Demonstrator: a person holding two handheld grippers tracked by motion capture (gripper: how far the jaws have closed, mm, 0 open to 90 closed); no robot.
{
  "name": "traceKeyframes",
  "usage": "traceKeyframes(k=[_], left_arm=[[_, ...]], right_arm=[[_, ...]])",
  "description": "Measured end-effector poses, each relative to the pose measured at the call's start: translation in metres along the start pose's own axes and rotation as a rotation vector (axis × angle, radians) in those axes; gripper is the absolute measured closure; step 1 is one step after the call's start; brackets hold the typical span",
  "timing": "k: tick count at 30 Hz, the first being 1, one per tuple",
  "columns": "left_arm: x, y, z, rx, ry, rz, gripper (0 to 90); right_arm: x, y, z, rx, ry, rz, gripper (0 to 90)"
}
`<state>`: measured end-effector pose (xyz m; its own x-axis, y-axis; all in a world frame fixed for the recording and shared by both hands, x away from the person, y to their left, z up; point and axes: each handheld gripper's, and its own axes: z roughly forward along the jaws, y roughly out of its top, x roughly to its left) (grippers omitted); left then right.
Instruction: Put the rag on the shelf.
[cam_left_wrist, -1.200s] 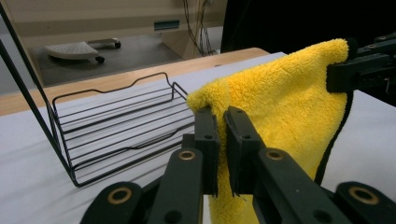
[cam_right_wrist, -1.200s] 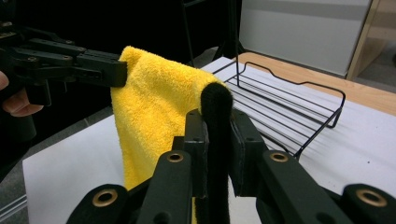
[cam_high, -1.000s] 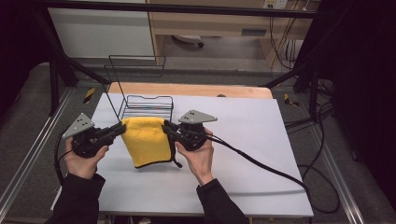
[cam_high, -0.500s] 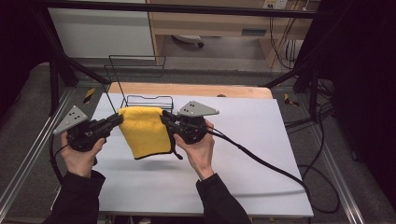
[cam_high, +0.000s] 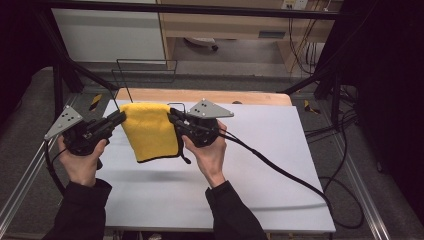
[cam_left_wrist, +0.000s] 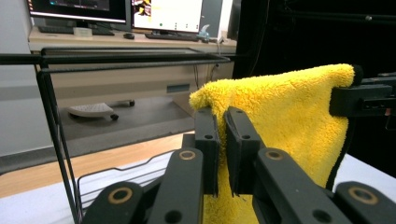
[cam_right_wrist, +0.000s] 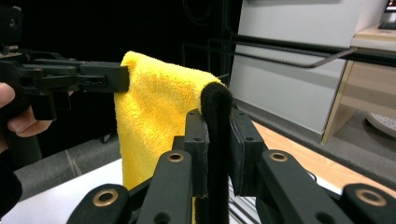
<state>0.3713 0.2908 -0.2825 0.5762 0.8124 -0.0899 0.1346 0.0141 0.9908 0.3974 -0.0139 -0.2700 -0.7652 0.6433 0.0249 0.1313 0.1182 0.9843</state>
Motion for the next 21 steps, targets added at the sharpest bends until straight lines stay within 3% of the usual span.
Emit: traceKeyframes(k=[21], left_arm=[[0.007,0.034,0.002,-0.117,0.028,0.016,83.8]], right_arm=[[-0.001,0.034,0.008,-0.102,-0.022,-0.022,79.8]])
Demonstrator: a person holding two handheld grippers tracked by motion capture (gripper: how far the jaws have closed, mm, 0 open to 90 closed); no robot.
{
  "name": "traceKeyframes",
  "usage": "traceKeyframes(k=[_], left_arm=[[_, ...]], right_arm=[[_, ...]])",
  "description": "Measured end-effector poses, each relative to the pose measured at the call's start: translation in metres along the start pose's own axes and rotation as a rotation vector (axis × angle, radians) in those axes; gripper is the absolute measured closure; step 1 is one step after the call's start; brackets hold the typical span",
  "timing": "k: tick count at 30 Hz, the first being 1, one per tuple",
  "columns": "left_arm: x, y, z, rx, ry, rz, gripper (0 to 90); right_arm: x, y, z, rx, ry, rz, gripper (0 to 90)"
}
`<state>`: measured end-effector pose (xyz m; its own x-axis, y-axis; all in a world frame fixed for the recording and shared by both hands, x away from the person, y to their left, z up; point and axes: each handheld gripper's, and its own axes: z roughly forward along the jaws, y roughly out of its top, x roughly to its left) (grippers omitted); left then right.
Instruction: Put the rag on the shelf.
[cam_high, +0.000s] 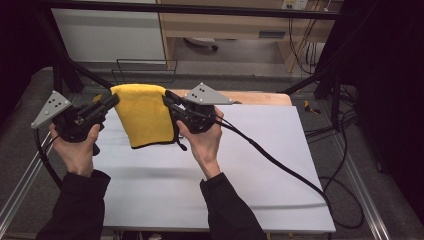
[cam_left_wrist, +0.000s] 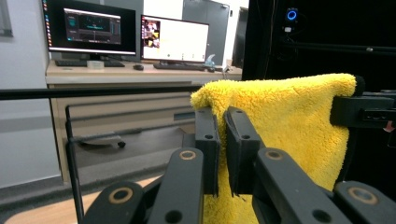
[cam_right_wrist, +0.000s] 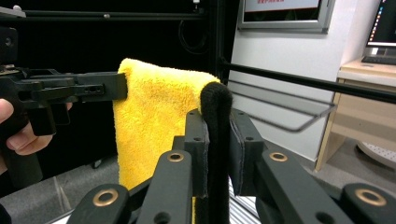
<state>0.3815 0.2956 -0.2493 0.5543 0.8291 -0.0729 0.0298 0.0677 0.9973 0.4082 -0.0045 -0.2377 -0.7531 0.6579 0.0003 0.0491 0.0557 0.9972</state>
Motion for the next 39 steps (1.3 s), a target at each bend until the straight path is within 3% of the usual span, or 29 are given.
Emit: traceKeyframes(k=[39], left_arm=[[0.024,0.078,0.013,-0.156,0.046,0.018,84.0]], right_arm=[[-0.003,0.084,0.034,-0.114,-0.032,-0.060,79.9]])
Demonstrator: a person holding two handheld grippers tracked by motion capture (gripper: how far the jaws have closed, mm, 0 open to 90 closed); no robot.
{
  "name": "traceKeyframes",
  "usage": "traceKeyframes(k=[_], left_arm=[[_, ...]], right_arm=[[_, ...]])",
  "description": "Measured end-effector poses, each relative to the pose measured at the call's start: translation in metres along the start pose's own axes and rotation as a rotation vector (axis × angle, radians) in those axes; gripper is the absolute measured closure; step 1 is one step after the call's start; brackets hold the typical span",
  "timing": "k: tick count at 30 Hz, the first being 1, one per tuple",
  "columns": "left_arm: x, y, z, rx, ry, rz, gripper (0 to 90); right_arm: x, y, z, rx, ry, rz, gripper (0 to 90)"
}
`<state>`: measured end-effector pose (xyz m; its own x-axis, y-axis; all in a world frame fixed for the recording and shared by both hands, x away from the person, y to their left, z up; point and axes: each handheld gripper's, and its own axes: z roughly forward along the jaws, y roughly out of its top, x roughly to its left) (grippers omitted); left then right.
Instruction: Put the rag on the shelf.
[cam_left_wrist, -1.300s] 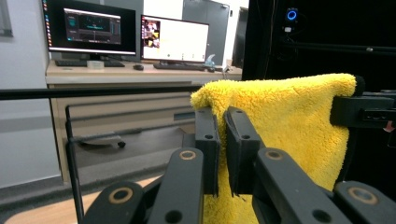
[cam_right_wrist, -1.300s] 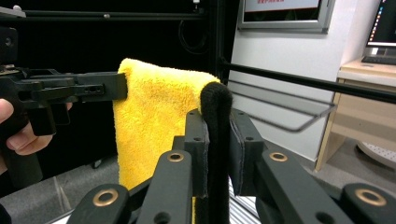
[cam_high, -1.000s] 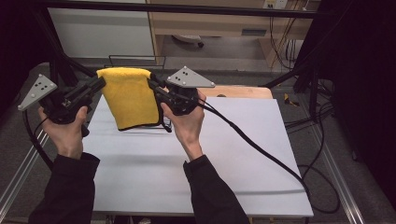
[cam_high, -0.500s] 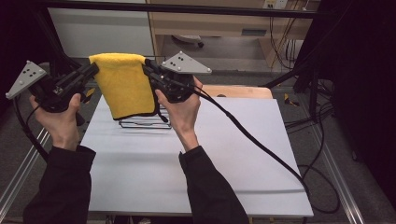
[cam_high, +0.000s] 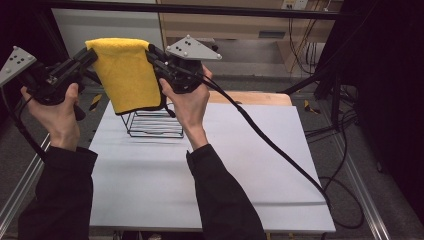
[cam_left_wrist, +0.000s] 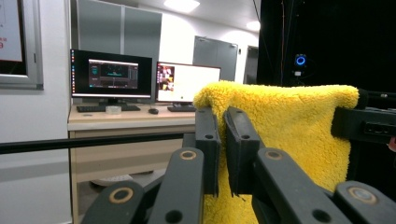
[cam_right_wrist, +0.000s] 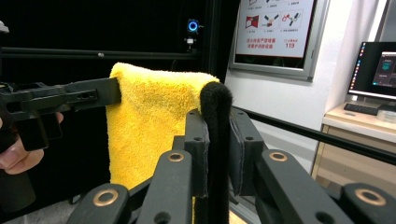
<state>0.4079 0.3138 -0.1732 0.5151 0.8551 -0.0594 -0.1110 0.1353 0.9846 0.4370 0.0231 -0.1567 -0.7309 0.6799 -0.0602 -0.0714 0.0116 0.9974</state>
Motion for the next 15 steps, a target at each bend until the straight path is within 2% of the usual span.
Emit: traceKeyframes(k=[6,15], left_arm=[[0.008,0.010,0.004,-0.011,0.016,-0.011,83.9],[0.019,0.021,0.010,-0.023,0.033,-0.016,84.0]], right_arm=[[0.003,0.013,0.011,-0.010,0.000,-0.020,79.9],[0.003,0.021,0.025,-0.021,-0.002,-0.017,79.9]])
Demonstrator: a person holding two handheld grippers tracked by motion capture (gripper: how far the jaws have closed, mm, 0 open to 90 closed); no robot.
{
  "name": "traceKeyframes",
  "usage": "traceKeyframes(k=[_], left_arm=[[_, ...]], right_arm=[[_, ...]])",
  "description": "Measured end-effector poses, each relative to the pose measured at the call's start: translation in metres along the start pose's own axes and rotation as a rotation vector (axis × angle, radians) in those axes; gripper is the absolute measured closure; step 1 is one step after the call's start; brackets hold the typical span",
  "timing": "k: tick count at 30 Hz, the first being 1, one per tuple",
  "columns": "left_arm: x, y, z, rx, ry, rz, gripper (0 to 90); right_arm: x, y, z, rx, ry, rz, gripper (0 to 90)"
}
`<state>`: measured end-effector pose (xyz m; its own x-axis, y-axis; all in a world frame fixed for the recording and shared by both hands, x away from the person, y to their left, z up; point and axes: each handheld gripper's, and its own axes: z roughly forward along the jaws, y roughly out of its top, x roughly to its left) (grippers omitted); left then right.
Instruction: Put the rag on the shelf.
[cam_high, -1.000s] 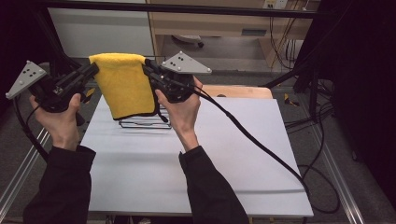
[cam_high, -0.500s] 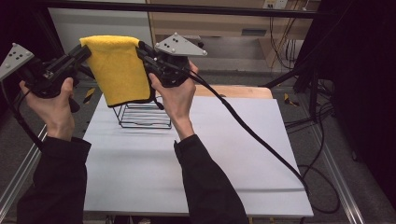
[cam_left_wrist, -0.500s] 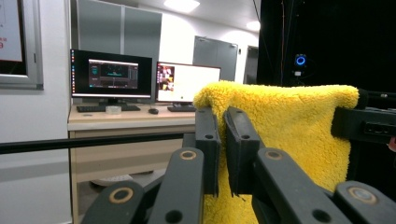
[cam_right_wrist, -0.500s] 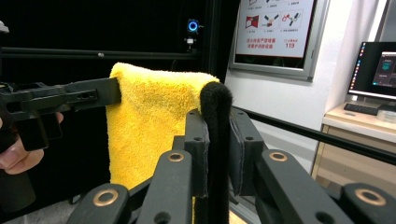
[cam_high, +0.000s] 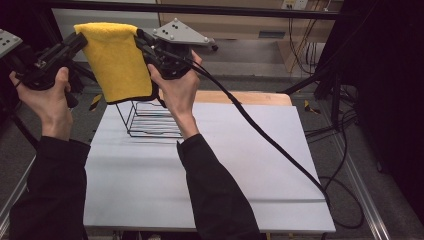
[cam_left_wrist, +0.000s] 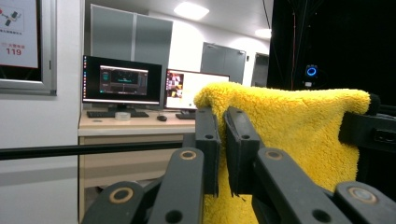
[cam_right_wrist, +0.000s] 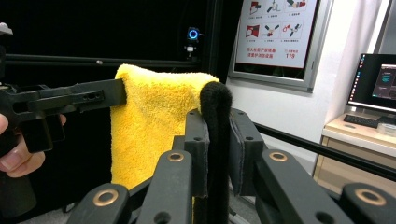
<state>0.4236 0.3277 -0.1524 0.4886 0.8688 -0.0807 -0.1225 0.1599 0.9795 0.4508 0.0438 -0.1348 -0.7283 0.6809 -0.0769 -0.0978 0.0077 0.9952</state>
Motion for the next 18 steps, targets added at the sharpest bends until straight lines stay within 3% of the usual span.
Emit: traceKeyframes(k=[12,18], left_arm=[[0.008,0.015,0.014,-0.006,0.013,0.015,84.0],[0.014,0.021,0.026,-0.005,0.011,-0.002,84.0]], right_arm=[[-0.008,0.015,0.016,-0.006,-0.015,-0.011,79.9],[-0.015,0.022,0.024,-0.008,-0.019,-0.021,79.9]])
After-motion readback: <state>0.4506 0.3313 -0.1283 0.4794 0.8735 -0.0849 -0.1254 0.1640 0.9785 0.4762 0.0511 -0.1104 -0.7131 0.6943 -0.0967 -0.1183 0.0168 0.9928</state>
